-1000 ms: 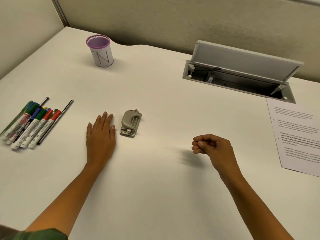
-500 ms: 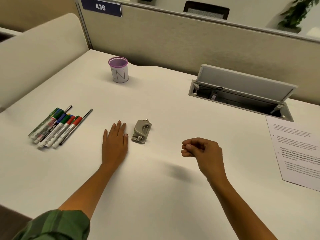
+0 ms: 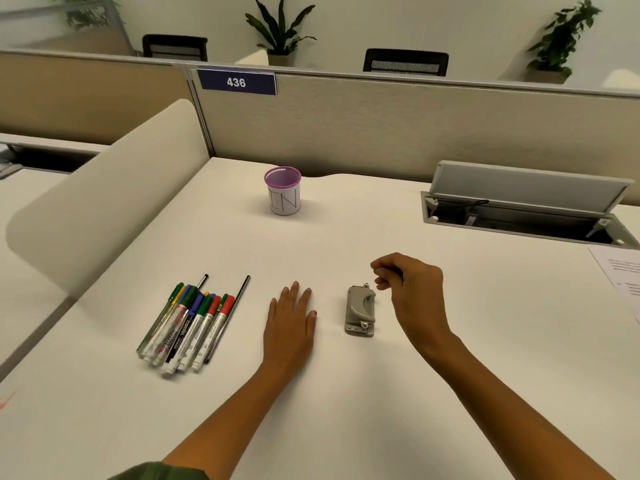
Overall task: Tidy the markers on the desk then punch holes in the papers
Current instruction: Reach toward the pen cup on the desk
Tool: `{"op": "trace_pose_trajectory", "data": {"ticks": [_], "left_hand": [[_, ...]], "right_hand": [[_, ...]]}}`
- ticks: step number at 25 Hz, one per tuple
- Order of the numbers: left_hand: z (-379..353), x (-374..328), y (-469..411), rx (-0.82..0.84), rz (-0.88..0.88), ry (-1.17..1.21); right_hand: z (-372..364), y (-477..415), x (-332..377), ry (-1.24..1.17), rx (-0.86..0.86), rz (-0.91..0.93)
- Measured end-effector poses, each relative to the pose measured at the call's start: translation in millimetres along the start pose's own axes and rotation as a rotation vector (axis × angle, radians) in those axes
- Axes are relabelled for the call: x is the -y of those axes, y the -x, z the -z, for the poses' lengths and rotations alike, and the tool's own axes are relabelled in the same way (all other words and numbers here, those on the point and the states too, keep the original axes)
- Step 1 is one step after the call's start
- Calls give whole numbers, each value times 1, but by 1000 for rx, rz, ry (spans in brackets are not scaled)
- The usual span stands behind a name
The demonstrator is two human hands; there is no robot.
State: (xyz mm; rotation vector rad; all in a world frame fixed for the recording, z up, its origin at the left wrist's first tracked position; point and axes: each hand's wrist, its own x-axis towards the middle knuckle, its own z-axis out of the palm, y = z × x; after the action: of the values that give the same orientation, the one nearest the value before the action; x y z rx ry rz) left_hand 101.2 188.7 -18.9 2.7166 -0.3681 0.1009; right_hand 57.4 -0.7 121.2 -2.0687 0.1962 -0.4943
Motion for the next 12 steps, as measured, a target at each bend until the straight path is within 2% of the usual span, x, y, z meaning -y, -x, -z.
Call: {"op": "trace_pose_trajectory", "data": {"ticks": [3, 7, 12], "left_hand": [[8, 29, -29, 23, -21, -19], [12, 52, -40, 33, -131, -28], [10, 55, -40, 34, -149, 17]], "right_hand": [[-36, -32, 21, 41, -45, 122], [-87, -85, 53, 76, -126, 288], [-144, -171, 78, 207, -62, 435]]}}
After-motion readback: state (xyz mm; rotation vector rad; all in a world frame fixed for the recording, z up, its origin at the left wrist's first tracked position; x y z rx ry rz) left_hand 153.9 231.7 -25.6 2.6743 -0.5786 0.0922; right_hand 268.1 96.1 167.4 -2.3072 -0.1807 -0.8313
